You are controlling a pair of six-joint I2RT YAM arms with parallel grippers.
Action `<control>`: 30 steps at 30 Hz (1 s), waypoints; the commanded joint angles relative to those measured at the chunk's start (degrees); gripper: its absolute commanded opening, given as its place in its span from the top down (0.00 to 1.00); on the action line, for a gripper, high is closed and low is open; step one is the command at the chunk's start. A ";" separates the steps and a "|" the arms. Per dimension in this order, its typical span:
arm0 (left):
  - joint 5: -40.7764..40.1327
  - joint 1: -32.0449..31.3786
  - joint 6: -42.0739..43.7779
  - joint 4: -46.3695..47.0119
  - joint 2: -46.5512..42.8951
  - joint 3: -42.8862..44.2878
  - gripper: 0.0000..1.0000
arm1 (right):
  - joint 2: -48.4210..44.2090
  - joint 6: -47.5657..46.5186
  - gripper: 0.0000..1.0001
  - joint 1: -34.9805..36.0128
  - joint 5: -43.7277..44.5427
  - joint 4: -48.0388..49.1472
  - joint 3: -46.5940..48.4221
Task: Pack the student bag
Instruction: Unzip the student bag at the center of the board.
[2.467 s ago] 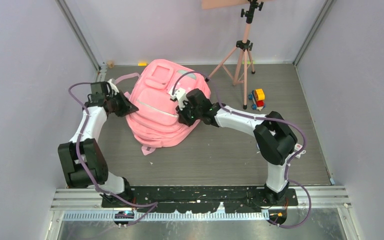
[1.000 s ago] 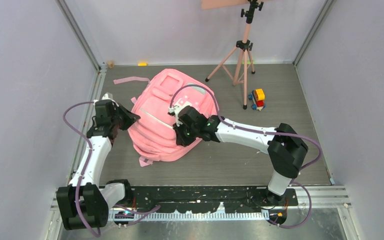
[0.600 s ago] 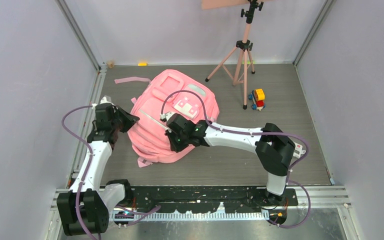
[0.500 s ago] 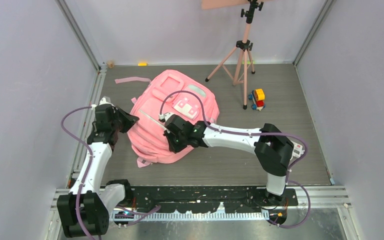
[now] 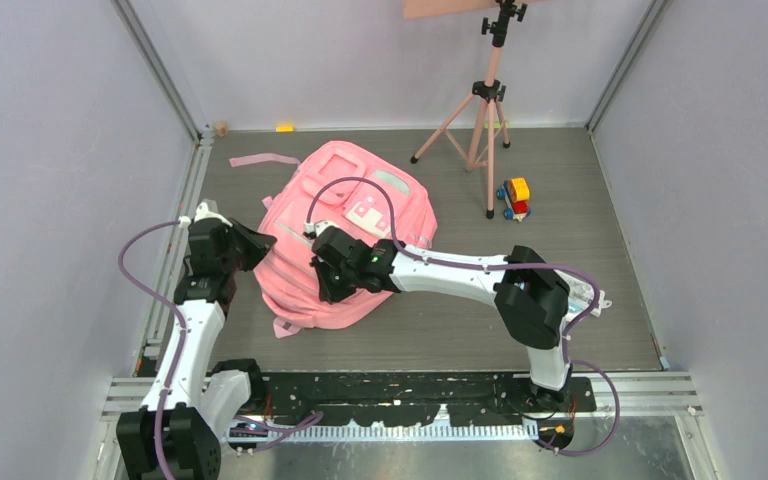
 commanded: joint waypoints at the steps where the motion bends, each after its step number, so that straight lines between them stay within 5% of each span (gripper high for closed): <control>1: 1.60 -0.56 -1.82 3.17 -2.33 -1.55 1.00 | 1.19 1.79 1.00 0.37 -1.25 4.19 6.35; 14: -0.73 -8.39 -5.13 4.02 -6.70 -7.56 1.00 | 3.26 3.46 1.00 -5.79 -3.00 2.20 10.44; 30: -15.29 -34.17 -12.99 11.35 -1.67 -9.74 1.00 | -3.68 3.35 1.00 -8.84 -3.79 2.33 2.99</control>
